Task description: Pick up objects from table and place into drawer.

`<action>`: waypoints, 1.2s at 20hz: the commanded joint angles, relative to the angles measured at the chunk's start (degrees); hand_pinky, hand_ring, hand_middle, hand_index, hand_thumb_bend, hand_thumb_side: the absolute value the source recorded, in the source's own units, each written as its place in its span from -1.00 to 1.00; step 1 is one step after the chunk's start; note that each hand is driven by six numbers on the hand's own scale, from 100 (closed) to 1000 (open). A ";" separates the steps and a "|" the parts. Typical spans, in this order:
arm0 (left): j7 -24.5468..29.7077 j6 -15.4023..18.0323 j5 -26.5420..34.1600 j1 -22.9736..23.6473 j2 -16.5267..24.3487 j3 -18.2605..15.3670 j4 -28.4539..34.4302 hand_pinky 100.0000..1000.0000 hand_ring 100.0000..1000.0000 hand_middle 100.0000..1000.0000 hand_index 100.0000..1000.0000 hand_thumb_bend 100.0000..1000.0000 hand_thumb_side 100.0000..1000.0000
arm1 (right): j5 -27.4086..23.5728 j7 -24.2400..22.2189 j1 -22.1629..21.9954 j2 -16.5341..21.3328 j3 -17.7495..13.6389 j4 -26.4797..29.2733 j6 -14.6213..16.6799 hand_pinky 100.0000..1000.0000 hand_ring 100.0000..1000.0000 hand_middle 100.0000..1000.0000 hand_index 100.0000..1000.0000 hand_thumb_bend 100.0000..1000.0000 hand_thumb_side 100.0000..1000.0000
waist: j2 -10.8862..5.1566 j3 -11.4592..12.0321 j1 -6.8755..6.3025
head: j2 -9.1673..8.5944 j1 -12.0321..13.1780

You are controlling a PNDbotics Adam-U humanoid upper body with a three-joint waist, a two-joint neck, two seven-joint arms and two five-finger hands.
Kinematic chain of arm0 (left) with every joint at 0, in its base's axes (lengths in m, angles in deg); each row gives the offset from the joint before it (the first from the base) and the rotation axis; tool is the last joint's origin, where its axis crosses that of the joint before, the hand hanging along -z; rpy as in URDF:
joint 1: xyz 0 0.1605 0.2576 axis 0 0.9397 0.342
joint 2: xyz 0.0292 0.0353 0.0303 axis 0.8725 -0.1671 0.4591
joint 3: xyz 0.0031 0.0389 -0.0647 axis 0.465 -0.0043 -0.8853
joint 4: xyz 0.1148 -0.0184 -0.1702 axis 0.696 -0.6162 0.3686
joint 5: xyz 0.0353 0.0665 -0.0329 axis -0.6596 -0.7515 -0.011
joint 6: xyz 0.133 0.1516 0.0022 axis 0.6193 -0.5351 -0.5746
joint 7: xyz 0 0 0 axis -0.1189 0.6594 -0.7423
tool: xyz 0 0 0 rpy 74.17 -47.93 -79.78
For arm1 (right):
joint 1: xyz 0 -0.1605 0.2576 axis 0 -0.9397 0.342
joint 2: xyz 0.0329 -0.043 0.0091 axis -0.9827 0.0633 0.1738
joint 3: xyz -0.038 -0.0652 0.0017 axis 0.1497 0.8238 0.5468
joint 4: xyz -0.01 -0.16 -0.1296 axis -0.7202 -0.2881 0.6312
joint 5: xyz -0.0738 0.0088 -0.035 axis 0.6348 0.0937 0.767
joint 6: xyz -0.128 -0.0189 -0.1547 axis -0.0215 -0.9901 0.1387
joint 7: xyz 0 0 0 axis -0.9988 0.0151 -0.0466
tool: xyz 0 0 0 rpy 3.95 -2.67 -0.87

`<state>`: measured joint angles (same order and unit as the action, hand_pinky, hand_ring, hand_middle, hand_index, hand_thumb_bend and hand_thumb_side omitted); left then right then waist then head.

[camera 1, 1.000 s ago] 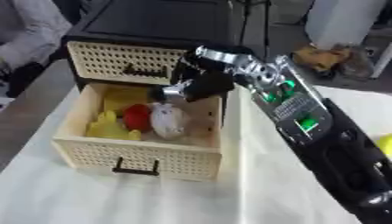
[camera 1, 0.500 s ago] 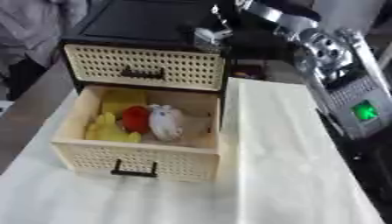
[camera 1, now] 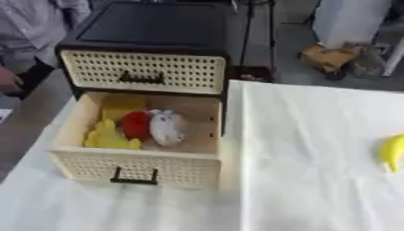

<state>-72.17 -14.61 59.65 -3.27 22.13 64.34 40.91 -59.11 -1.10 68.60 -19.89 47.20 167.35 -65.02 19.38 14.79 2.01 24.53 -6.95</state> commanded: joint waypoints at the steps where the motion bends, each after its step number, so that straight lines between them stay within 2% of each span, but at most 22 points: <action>1: -0.14 -0.11 -0.43 -0.15 1.84 -0.74 0.76 -0.14 0.00 0.20 0.72 -0.98 0.83 | -1.64 2.97 -0.01 4.24 -5.10 0.97 2.71 0.36 0.39 0.03 0.28 -1.00 0.55 | -1.44 -0.48 -0.51 | -0.52 0.61; 6: 0.84 -0.77 -2.00 0.22 3.07 -0.81 0.76 -0.20 -0.04 0.16 0.67 -1.00 0.83 | -3.33 7.35 -2.83 8.97 -11.44 0.97 7.08 0.37 0.41 0.06 0.32 -1.00 0.69 | -1.64 -1.60 -0.93 | -0.61 0.95; 10: 1.55 -1.56 -3.60 0.07 3.72 -0.88 0.76 -0.20 -0.04 0.16 0.67 -1.00 0.83 | -4.97 10.95 -4.94 10.42 -12.23 0.97 10.69 0.37 0.41 0.06 0.32 -1.00 0.69 | -1.67 -1.83 -1.04 | -0.55 0.99; 11: 1.80 -1.84 -3.94 -0.29 4.09 -0.51 0.76 -0.82 -0.56 -0.05 0.53 -1.00 0.76 | -5.04 11.88 -5.62 10.80 -12.46 0.97 11.62 0.37 0.42 0.07 0.34 -1.00 0.78 | -1.83 -2.14 -1.37 | -0.37 1.04; 12: 2.36 -2.42 -4.55 -0.88 4.99 0.39 0.76 -0.86 -0.59 -0.06 0.52 -1.00 0.76 | -4.62 12.76 -6.65 11.70 -13.13 0.97 12.49 0.37 0.42 0.07 0.34 -1.00 0.78 | -1.97 -2.42 -1.72 | -0.19 1.02; 13: 3.07 -3.13 -5.27 -1.34 6.13 1.54 0.76 -1.00 -0.87 -0.14 0.49 -1.00 0.75 | -3.98 13.62 -7.84 12.85 -13.78 0.97 13.35 0.37 0.42 0.06 0.34 -1.00 0.78 | -2.06 -2.57 -2.06 | -0.06 1.03; 15: 4.62 -4.69 -6.84 -1.73 8.65 4.06 0.76 -1.00 -1.00 -0.20 0.56 -1.00 0.81 | -2.92 15.29 -10.13 15.06 -14.89 0.97 15.02 0.37 0.42 0.06 0.33 -1.00 0.82 | -2.09 -2.74 -2.51 | 0.02 1.04; 16: 5.44 -5.51 -7.66 -1.49 9.98 5.39 0.76 -1.00 -1.00 -0.19 0.59 -1.00 0.84 | -2.74 16.12 -11.19 15.70 -15.28 0.97 15.86 0.37 0.42 0.06 0.33 -1.00 0.78 | -2.07 -2.99 -2.74 | 0.01 1.20; 17: 6.26 -6.33 -8.48 -1.19 11.31 6.71 0.76 -1.00 -1.00 -0.18 0.73 -1.00 0.90 | -2.72 16.95 -12.16 16.09 -15.41 0.97 16.68 0.37 0.42 0.05 0.33 -1.00 0.78 | -2.05 -3.28 -3.00 | -0.01 1.38; 24: 11.75 -11.82 -13.97 -1.70 20.23 15.64 0.76 -1.00 -1.00 -0.19 0.74 -1.00 0.99 | -3.96 22.44 -16.25 15.76 -15.14 0.97 22.18 0.37 0.41 0.04 0.33 -1.00 0.76 | -2.07 -5.67 -4.19 | -0.26 2.65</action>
<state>-61.24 -25.51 46.73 -4.09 39.18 79.00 40.92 -62.64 20.37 51.87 -5.81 32.57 167.56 -43.72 18.56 8.95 -2.34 24.55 -4.66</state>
